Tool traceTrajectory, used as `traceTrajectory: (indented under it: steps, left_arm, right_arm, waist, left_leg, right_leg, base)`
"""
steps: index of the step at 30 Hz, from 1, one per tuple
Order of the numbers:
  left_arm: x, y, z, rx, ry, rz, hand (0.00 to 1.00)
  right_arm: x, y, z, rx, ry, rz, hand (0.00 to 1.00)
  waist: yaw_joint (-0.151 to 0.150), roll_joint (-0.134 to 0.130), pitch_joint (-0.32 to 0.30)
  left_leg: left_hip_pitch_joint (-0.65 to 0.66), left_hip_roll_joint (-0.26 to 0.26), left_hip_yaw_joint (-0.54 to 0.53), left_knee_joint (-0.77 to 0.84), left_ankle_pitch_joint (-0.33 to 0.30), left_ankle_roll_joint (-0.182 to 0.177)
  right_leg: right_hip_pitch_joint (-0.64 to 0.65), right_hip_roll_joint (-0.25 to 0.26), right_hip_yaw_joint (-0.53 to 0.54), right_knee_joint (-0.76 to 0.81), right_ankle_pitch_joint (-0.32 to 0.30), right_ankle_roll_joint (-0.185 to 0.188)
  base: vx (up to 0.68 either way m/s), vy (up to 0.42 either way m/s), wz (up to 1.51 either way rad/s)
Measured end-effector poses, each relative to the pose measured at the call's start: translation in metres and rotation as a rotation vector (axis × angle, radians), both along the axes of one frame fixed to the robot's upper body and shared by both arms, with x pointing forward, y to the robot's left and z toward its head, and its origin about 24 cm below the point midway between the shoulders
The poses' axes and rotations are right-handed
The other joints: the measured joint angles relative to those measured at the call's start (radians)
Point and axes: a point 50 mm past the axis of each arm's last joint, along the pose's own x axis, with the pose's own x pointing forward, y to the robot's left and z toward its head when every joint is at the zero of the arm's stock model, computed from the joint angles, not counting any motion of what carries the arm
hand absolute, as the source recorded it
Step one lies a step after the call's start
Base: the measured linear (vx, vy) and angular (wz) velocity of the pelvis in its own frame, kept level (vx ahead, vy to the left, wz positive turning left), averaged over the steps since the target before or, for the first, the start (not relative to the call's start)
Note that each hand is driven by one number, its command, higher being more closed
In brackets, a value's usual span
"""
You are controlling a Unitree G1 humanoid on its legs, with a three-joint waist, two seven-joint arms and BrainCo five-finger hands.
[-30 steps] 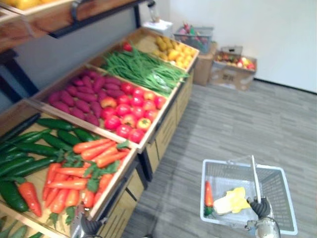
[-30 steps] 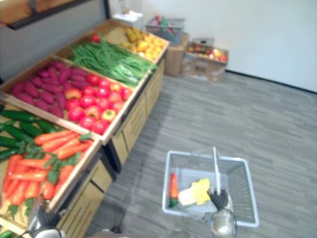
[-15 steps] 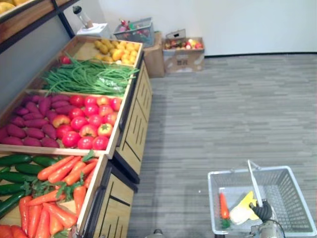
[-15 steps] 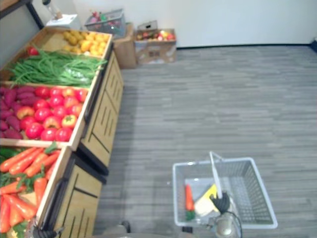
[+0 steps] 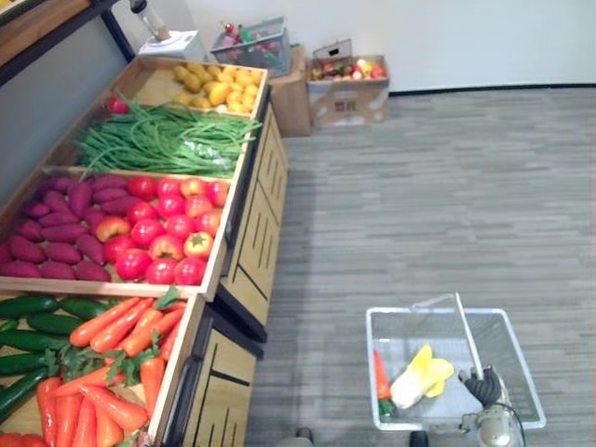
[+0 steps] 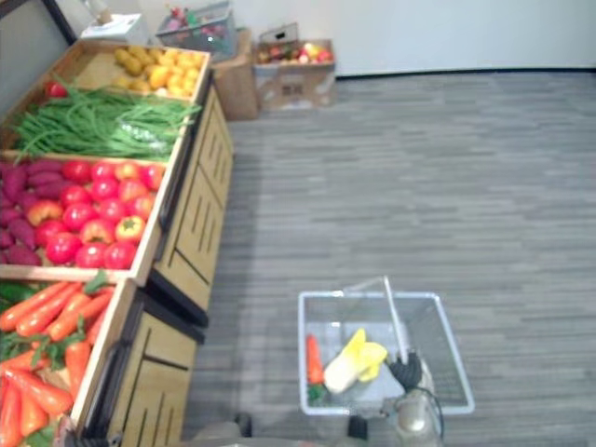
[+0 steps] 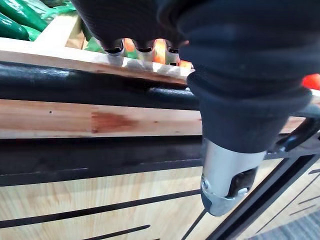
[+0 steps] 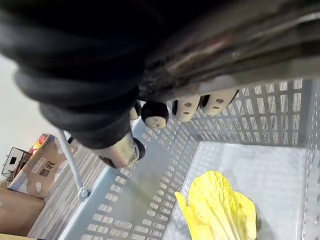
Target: Pick vegetable in the basket
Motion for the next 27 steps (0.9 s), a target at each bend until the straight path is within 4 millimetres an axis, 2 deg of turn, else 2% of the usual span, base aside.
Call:
traceTrajectory:
  steps: [2, 3, 5, 7, 8, 9, 10, 11, 12, 13, 15, 16, 18, 20, 23, 27]
  left_arm:
    - [-0.007, 0.002, 0.0, 0.005, 0.03, 0.003, 0.0]
    - [-0.008, 0.003, 0.001, 0.009, 0.03, 0.004, 0.0]
    - [-0.001, 0.005, 0.005, 0.027, -0.01, -0.003, 0.0]
    - [0.006, 0.009, 0.007, 0.04, -0.032, -0.012, 0.0]
    - [0.013, 0.011, 0.009, 0.046, -0.045, -0.01, 0.0]
    - [0.016, 0.013, 0.01, 0.05, -0.051, 0.0, 0.0]
    - [0.018, 0.022, 0.013, 0.071, -0.043, 0.011, 0.0]
    - [0.018, 0.032, 0.017, 0.096, -0.038, 0.014, 0.0]
    - [0.017, 0.047, 0.024, 0.135, -0.04, 0.022, 0.0]
    - [0.018, 0.049, 0.026, 0.14, -0.043, 0.031, 0.0]
    - [0.011, 0.045, 0.02, 0.114, -0.034, 0.072, 0.0]
    - [0.01, 0.044, 0.019, 0.109, -0.029, 0.076, 0.0]
    - [0.009, 0.043, 0.018, 0.102, -0.028, 0.084, 0.0]
    - [0.01, 0.037, 0.016, 0.084, -0.033, 0.085, 0.0]
    - [0.017, 0.016, 0.008, 0.036, -0.05, 0.057, 0.0]
    - [0.023, 0.011, 0.009, 0.024, -0.08, 0.044, 0.0]
  right_arm:
    - [-0.001, 0.004, -0.001, 0.019, -0.002, -0.017, 1.0]
    - [-0.004, 0.005, -0.003, 0.024, 0.004, -0.022, 1.0]
    - [-0.009, 0.007, -0.006, 0.036, 0.022, -0.038, 1.0]
    - [-0.004, 0.009, -0.005, 0.044, 0.011, -0.036, 1.0]
    - [0.001, 0.012, -0.004, 0.05, -0.001, -0.032, 1.0]
    - [0.001, 0.012, -0.004, 0.05, -0.003, -0.032, 1.0]
    - [0.001, 0.012, -0.004, 0.05, 0.002, -0.034, 1.0]
    - [0.001, 0.012, -0.005, 0.052, 0.006, -0.037, 1.0]
    - [-0.001, 0.014, -0.006, 0.058, 0.015, -0.042, 1.0]
    - [-0.001, 0.013, -0.006, 0.056, 0.019, -0.048, 1.0]
    - [0.003, 0.003, -0.002, 0.031, 0.007, -0.06, 1.0]
    - [0.003, 0.002, -0.001, 0.029, 0.005, -0.061, 1.0]
    - [0.001, -0.001, -0.001, 0.027, 0.005, -0.073, 1.0]
    - [-0.008, -0.005, -0.003, 0.015, 0.023, -0.086, 1.0]
    - [-0.024, -0.011, -0.007, 0.007, 0.057, -0.119, 1.0]
    - [-0.026, -0.016, -0.007, -0.002, 0.059, -0.131, 1.0]
  waist:
    - [-0.008, -0.003, 0.004]
    - [-0.011, -0.01, 0.006]
    - [-0.012, -0.036, 0.003]
    - [-0.008, -0.046, 0.008]
    - [-0.01, -0.039, 0.011]
    - [-0.009, -0.035, 0.014]
    - [-0.01, -0.035, 0.016]
    - [-0.013, -0.046, 0.018]
    - [-0.025, -0.078, 0.017]
    - [-0.029, -0.075, 0.016]
    - [-0.033, -0.013, 0.01]
    - [-0.033, -0.005, 0.007]
    - [-0.05, -0.002, 0.005]
    - [-0.059, -0.005, 0.007]
    - [-0.057, -0.004, 0.006]
    - [-0.055, 0.001, 0.003]
  left_leg:
    - [0.03, -0.007, 0.003, -0.01, -0.004, 0.019]
    - [0.043, -0.006, 0.003, -0.015, -0.002, 0.025]
    - [0.076, -0.02, 0.01, -0.05, 0.013, 0.041]
    - [0.074, -0.022, 0.015, -0.07, 0.036, 0.046]
    - [0.075, -0.009, 0.009, -0.094, 0.058, 0.035]
    - [0.076, 0.0, 0.005, -0.098, 0.061, 0.03]
    - [0.077, 0.016, -0.003, -0.101, 0.064, 0.015]
    - [0.081, 0.026, -0.012, -0.103, 0.065, -0.002]
    - [0.079, 0.026, -0.034, -0.103, 0.062, -0.031]
    - [0.075, 0.04, -0.054, -0.103, 0.064, -0.042]
    - [0.056, 0.117, -0.074, -0.101, 0.084, -0.072]
    - [0.042, 0.123, -0.084, -0.082, 0.09, -0.076]
    - [-0.031, 0.115, -0.109, 0.038, 0.111, -0.065]
    - [-0.077, 0.103, -0.102, 0.153, 0.158, -0.052]
    - [-0.085, 0.1, -0.061, 0.166, 0.216, -0.057]
    - [-0.084, 0.097, -0.054, 0.09, 0.248, -0.053]
  right_leg:
    - [-0.102, -0.007, 0.003, 0.223, -0.008, -0.013]
    - [-0.108, -0.013, 0.002, 0.254, -0.008, -0.013]
    - [-0.094, -0.041, -0.017, 0.236, -0.008, -0.013]
    - [-0.089, -0.051, -0.038, 0.194, -0.008, -0.013]
    - [-0.106, -0.044, -0.043, 0.186, -0.029, -0.038]
    - [-0.109, -0.041, -0.043, 0.18, -0.037, -0.047]
    - [-0.118, -0.042, -0.035, 0.168, -0.038, -0.051]
    - [-0.121, -0.047, -0.02, 0.147, -0.031, -0.05]
    - [-0.119, -0.062, -0.019, 0.124, -0.025, -0.002]
    - [-0.114, -0.055, -0.027, 0.13, -0.052, 0.015]
    - [-0.116, 0.017, -0.079, 0.141, -0.07, -0.022]
    - [-0.116, 0.024, -0.088, 0.144, -0.077, -0.031]
    - [-0.095, 0.019, -0.123, 0.137, -0.088, -0.046]
    - [-0.018, 0.013, -0.171, 0.09, -0.09, -0.051]
    - [0.063, 0.011, -0.227, 0.007, -0.083, -0.054]
    - [0.1, 0.025, -0.268, -0.086, -0.03, -0.06]
  base:
    - [-0.06, 0.102, -0.34]
    - [-0.04, 0.076, -0.03]
    - [0.01, 0.016, 0.01]
    - [0.05, -0.016, -0.05]
    - [0.06, -0.074, 0.01]
    - [0.05, -0.123, 0.13]
    - [0.03, -0.141, 0.24]
    - [0.06, -0.225, 0.46]
    - [0.08, -0.244, 0.49]
    - [0.14, -0.295, 0.51]
    - [0.14, -0.27, 0.2]
    - [0.09, -0.209, 0.21]
    - [0.07, -0.18, 0.46]
    - [0.07, -0.17, 0.58]
    - [0.04, -0.093, 0.6]
    - [0.05, -0.031, 0.29]
